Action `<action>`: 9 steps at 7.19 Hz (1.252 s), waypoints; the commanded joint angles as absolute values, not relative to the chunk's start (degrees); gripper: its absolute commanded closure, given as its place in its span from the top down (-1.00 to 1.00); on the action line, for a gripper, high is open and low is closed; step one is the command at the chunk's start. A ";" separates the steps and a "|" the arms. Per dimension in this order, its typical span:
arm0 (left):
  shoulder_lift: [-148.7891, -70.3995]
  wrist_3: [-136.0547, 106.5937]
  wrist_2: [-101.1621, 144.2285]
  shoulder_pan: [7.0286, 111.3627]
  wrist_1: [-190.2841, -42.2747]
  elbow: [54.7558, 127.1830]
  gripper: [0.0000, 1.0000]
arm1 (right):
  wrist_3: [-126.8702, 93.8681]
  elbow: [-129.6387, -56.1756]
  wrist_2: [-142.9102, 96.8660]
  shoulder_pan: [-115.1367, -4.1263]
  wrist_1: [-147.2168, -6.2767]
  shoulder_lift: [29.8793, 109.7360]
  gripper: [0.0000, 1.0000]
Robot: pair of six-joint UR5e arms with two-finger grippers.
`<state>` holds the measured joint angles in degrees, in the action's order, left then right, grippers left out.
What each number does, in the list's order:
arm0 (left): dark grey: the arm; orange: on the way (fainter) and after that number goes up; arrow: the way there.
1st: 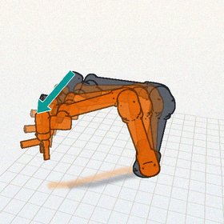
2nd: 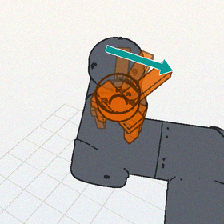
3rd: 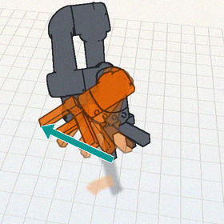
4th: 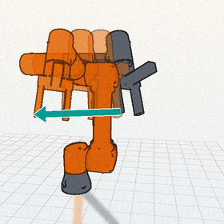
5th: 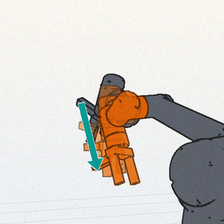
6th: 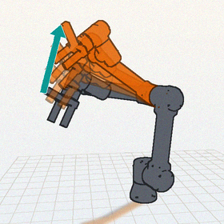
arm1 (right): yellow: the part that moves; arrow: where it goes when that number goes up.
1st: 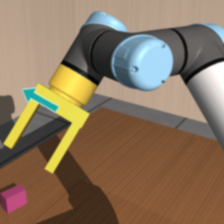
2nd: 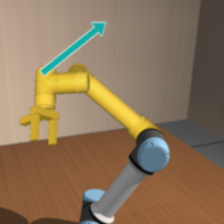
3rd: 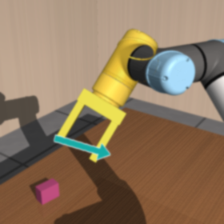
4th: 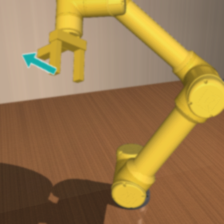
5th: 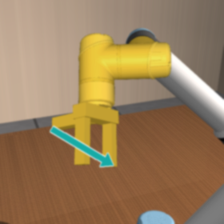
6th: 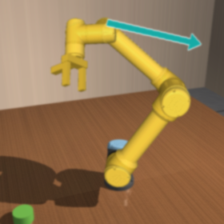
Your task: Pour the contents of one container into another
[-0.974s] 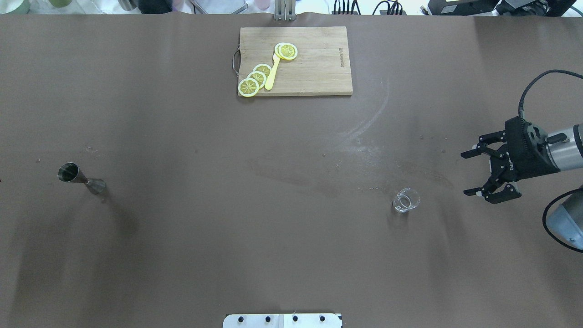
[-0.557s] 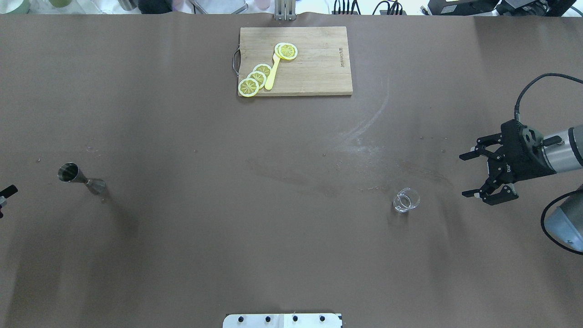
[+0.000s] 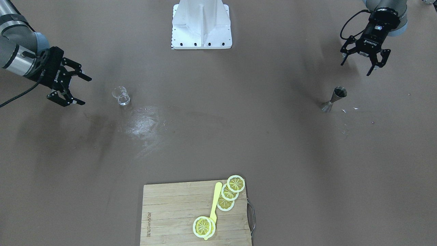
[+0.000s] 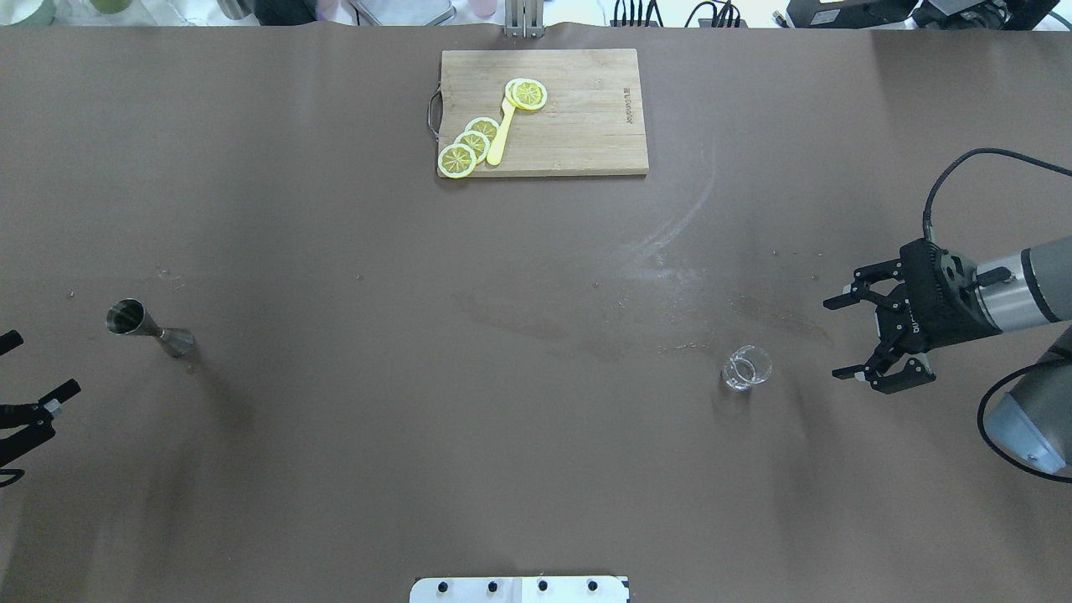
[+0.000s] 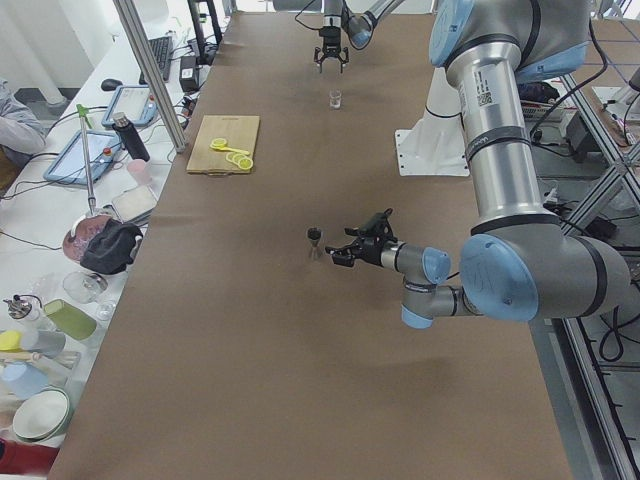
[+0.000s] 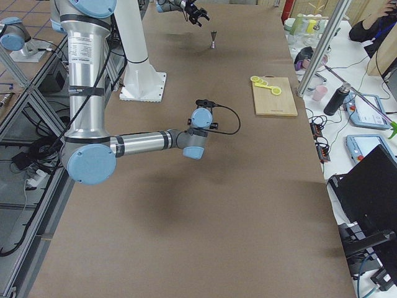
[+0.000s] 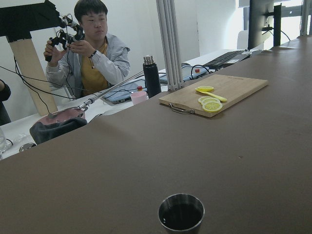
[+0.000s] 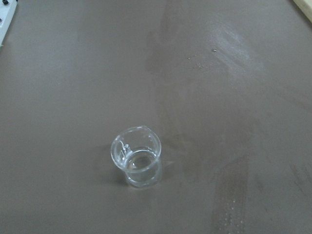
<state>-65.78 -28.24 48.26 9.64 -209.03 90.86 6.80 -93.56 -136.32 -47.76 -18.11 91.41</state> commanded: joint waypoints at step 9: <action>-70.74 -36.47 20.83 -3.15 -204.45 88.86 0.96 | 11.16 -87.90 -126.04 -38.50 -13.01 87.19 0.94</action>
<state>-69.86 -36.45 22.89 -1.43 -205.45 89.15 11.13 -88.68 -126.24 -39.21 -13.12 87.50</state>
